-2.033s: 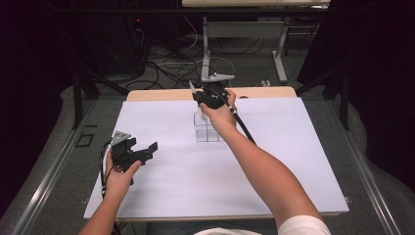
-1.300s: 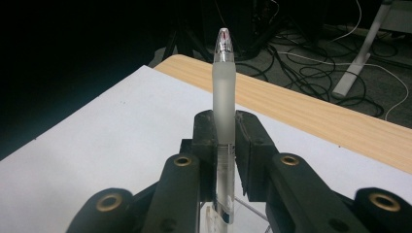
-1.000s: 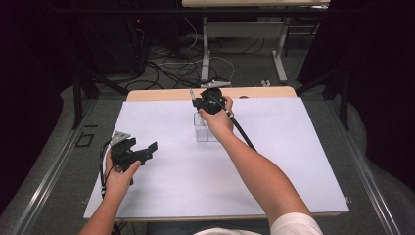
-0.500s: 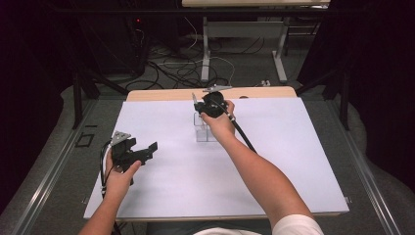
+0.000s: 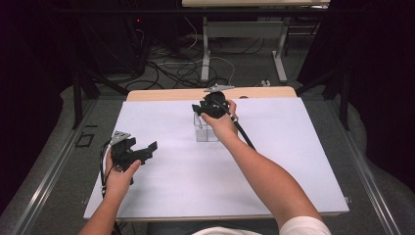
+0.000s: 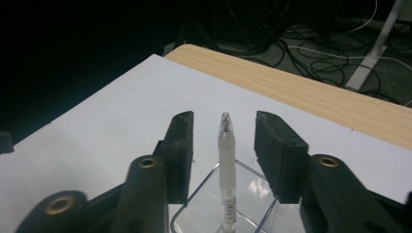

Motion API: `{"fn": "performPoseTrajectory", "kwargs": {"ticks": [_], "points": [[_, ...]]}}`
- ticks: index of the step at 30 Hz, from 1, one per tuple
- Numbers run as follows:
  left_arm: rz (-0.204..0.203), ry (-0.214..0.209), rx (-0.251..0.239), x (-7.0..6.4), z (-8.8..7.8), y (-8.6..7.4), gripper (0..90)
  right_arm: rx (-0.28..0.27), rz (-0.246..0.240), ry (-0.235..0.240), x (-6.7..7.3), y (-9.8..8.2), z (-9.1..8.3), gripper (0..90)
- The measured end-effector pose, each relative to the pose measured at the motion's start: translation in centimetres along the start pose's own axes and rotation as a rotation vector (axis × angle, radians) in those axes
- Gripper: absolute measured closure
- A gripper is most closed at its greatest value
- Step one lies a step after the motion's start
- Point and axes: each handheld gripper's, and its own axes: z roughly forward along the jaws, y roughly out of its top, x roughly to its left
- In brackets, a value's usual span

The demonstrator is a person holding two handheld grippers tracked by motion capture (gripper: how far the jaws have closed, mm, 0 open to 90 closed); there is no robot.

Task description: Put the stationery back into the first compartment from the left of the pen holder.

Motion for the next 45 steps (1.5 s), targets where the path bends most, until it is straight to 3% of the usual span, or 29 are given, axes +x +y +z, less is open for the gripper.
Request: {"fn": "performPoseTrajectory", "kwargs": {"ticks": [4,13,22,24,30,31,32,45], "points": [[-0.002,-0.001,0.004,0.0,0.1,0.0,7.6,0.03,-0.035,0.003,0.0,-0.1,-0.6,50.4],[0.005,0.005,0.003,0.0,-0.1,-0.1,7.7,0.066,-0.041,-0.002,-0.8,-1.0,-1.7,38.2],[0.007,0.008,0.001,0.1,-0.2,0.0,7.6,0.073,-0.029,-0.012,-2.0,-2.5,-3.1,34.9],[0.007,0.006,0.0,0.0,-0.1,0.0,7.7,0.07,-0.023,-0.042,-2.3,-3.0,-3.5,30.5],[0.014,-0.001,0.001,-0.1,-0.2,0.0,7.7,0.076,0.025,-0.074,-3.8,-4.0,-5.2,17.9],[0.014,0.0,0.0,-0.2,-0.2,0.0,7.6,0.086,0.012,-0.081,-4.0,-4.1,-5.5,16.6],[0.015,0.0,-0.002,-0.2,-0.2,0.0,7.7,0.095,-0.004,-0.083,-4.3,-4.3,-5.8,16.8],[0.014,0.001,0.008,-0.2,0.1,0.0,7.7,0.081,0.001,-0.135,-7.1,-6.5,-10.0,12.5]]}}
